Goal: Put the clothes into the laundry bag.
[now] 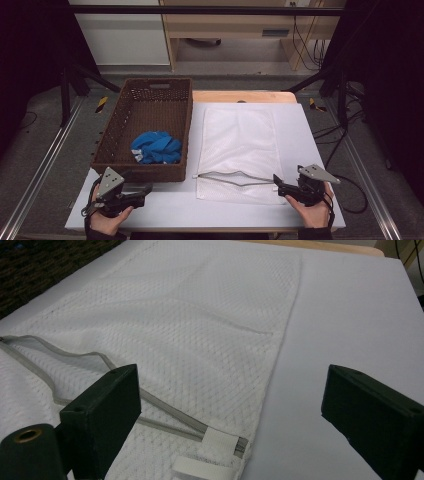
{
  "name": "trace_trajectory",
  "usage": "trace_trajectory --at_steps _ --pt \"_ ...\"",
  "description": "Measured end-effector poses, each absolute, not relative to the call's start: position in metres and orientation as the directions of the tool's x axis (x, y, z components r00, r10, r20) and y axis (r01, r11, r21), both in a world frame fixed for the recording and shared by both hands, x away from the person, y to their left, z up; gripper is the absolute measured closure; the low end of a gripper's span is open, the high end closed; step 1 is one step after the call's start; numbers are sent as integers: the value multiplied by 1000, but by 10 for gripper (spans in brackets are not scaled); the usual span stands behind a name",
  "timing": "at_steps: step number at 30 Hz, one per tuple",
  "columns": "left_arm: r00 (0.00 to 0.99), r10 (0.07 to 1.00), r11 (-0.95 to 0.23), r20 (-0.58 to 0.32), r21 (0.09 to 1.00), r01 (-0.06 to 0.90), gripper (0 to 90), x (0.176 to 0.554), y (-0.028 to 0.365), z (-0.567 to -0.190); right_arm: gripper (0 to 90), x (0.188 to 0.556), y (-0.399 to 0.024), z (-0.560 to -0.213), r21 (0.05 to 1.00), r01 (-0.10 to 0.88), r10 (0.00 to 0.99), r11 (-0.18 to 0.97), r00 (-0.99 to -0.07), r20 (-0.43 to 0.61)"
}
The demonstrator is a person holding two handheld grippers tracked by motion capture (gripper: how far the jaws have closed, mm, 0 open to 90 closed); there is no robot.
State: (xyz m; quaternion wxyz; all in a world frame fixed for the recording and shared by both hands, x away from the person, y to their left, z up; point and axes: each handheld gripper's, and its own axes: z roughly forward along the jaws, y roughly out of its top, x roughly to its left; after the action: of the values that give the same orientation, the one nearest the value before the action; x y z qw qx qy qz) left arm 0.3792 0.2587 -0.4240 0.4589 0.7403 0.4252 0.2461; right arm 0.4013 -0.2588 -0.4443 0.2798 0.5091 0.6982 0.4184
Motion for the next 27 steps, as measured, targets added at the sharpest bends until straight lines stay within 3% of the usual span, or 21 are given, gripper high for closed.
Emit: trace_trajectory --at_steps 10,27 --pt "515 857 -196 -24 909 368 141 373 259 -411 108 399 -260 -441 877 463 957 126 -290 16" --pt "494 869 -171 -7 934 314 158 395 254 -372 120 398 -254 -434 883 453 945 125 -327 34"
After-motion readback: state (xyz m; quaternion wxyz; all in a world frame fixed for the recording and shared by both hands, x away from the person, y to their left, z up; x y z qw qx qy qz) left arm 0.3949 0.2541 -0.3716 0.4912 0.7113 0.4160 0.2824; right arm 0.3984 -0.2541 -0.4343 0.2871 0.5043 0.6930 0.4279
